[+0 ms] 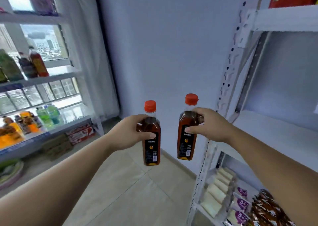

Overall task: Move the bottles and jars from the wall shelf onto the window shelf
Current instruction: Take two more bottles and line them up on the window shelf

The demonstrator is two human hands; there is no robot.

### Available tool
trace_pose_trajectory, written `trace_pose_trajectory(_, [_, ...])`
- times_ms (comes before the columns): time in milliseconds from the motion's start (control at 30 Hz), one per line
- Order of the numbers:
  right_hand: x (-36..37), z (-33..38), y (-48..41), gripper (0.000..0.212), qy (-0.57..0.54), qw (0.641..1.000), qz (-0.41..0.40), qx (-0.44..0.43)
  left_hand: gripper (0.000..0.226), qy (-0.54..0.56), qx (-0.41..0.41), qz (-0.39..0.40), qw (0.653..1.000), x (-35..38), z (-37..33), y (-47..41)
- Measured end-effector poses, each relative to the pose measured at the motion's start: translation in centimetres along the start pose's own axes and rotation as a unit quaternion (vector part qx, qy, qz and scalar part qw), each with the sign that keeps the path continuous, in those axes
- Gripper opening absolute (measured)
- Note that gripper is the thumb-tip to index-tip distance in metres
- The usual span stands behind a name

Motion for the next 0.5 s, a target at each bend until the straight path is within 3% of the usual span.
trace_pose_trajectory(500, [18.0, 12.7, -13.3, 0.05, -0.048, 0.987, 0.098, -0.12, 0.036, -0.01, -0.119, -0.151, 0.981, -15.0, 14.8, 2.5])
Point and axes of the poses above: each hand's wrist, its own y-axis away from the middle knuckle, its own x-axis out of the palm, z = x × y, the point moved 8 cm from there along -y, towards the middle knuckle, and after that the axes turned 10 degrees about -z, right-handed, at the moved point
